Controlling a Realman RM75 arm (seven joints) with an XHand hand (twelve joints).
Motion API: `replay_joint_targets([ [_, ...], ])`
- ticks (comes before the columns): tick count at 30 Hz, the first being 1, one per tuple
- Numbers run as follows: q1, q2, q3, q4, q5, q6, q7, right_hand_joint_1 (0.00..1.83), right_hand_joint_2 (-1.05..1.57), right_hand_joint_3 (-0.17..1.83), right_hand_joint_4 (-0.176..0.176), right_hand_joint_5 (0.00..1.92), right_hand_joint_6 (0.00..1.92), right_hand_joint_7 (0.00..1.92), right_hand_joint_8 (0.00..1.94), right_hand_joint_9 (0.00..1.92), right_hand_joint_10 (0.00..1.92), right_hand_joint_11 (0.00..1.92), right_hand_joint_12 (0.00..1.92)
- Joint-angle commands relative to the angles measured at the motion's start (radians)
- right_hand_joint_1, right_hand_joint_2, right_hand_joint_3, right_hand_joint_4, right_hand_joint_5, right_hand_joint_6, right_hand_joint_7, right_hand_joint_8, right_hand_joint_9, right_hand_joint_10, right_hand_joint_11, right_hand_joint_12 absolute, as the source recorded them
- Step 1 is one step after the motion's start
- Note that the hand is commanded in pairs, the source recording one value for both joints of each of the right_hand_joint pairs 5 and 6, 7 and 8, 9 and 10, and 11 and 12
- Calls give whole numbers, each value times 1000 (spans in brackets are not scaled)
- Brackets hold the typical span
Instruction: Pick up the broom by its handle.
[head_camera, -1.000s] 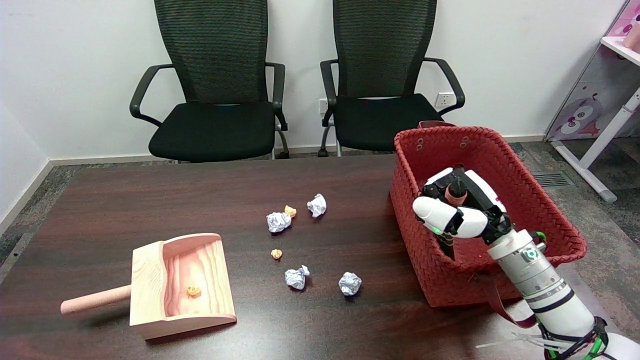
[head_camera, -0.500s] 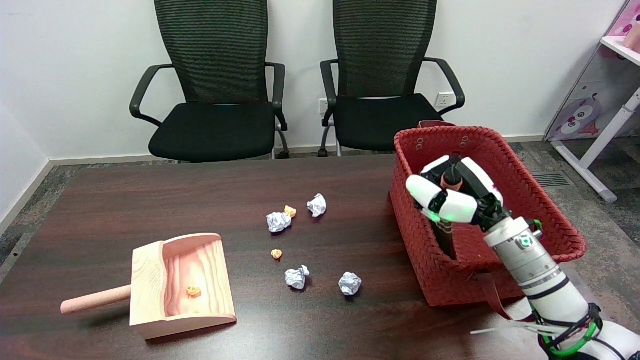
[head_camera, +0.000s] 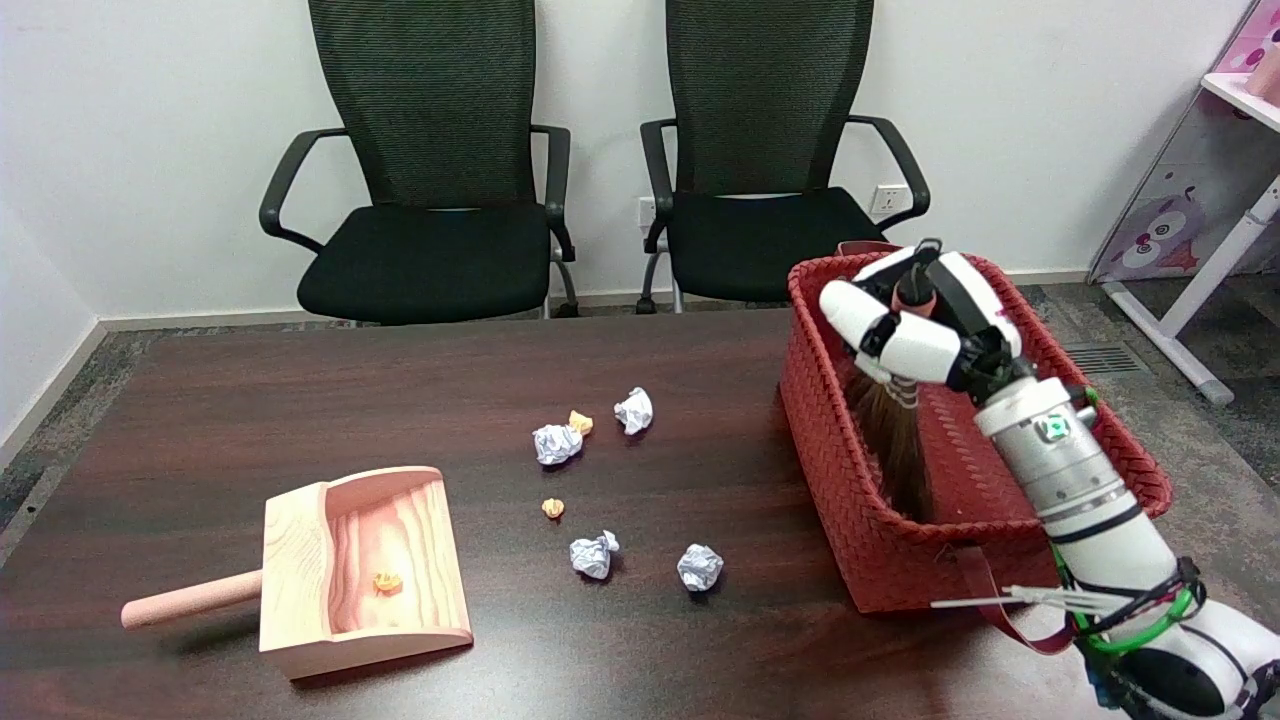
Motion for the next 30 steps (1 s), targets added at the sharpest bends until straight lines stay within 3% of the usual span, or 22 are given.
replay_joint_targets([
  [1, 24, 15, 103, -220, 262, 129, -351, 950, 1558, 882, 176, 1920, 1920, 1920, 1920, 1920, 1920, 1920, 1920],
  [19, 88, 47, 319, -324, 382, 130, -373, 961, 1548, 972, 176, 1920, 1920, 1920, 1920, 1920, 1920, 1920, 1920],
  [23, 180, 77, 274, -330, 421, 140, -365, 968, 1536, 985, 176, 1920, 1920, 1920, 1920, 1920, 1920, 1920, 1920],
  [30, 403, 118, 78, -338, 519, 226, -360, 950, 1511, 1025, 176, 1920, 1920, 1920, 1920, 1920, 1920, 1920, 1920],
])
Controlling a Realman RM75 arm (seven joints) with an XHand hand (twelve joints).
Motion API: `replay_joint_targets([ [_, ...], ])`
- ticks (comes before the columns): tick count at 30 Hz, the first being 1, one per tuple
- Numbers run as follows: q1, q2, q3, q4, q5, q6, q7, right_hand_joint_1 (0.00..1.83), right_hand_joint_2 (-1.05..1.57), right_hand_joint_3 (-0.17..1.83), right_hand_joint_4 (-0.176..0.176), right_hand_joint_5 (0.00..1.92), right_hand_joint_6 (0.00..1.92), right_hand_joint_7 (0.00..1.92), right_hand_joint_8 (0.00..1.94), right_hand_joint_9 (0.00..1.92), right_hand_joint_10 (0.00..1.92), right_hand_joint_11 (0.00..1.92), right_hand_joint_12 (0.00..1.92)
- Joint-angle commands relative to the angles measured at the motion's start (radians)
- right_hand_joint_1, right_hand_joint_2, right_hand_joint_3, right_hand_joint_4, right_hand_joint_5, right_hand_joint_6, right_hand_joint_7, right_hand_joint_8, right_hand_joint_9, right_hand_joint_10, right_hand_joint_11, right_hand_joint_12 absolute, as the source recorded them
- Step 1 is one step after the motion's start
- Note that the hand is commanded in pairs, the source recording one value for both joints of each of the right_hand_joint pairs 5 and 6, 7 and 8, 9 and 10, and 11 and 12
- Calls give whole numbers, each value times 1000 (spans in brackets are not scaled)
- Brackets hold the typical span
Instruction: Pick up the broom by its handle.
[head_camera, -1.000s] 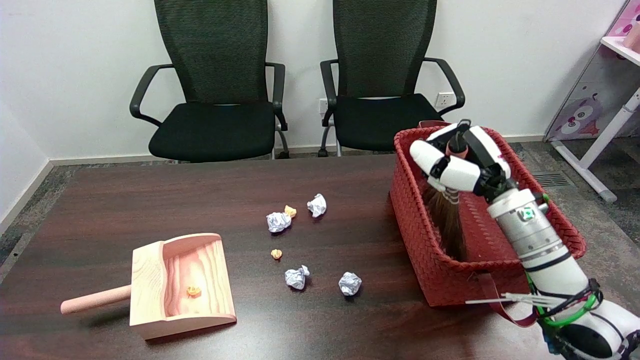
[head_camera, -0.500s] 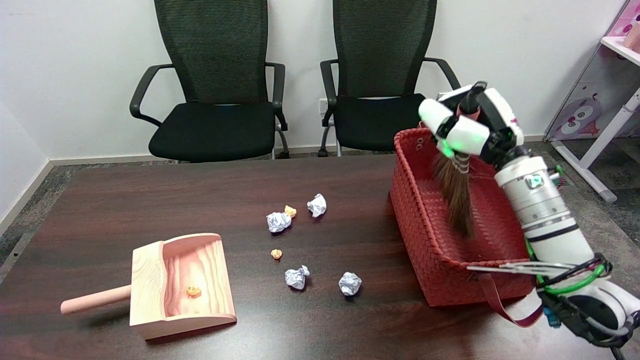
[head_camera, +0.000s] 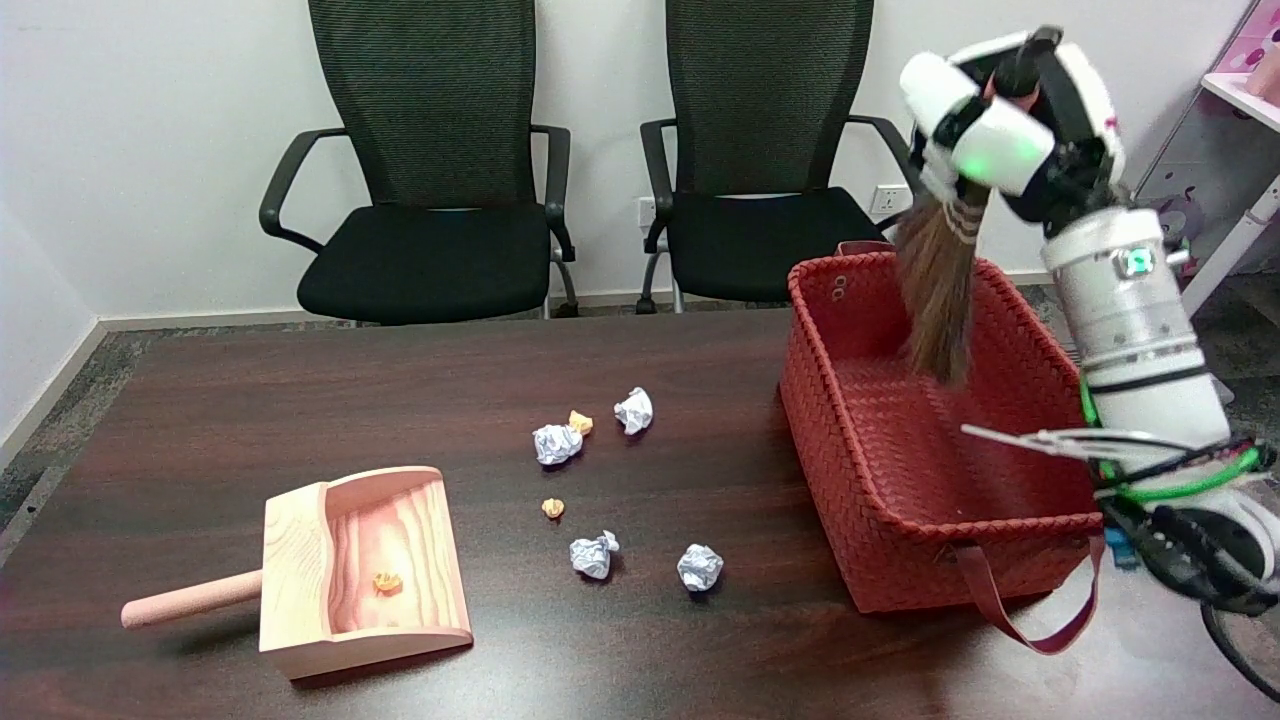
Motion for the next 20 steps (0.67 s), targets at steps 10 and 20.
replay_joint_targets([
  [10, 682, 99, -517, -46, 333, 151, -46, 954, 1493, 1101, 176, 1920, 1920, 1920, 1920, 1920, 1920, 1920, 1920],
  [20, 937, 51, -798, 70, 367, 184, -63, 966, 1468, 1211, 176, 1920, 1920, 1920, 1920, 1920, 1920, 1920, 1920],
])
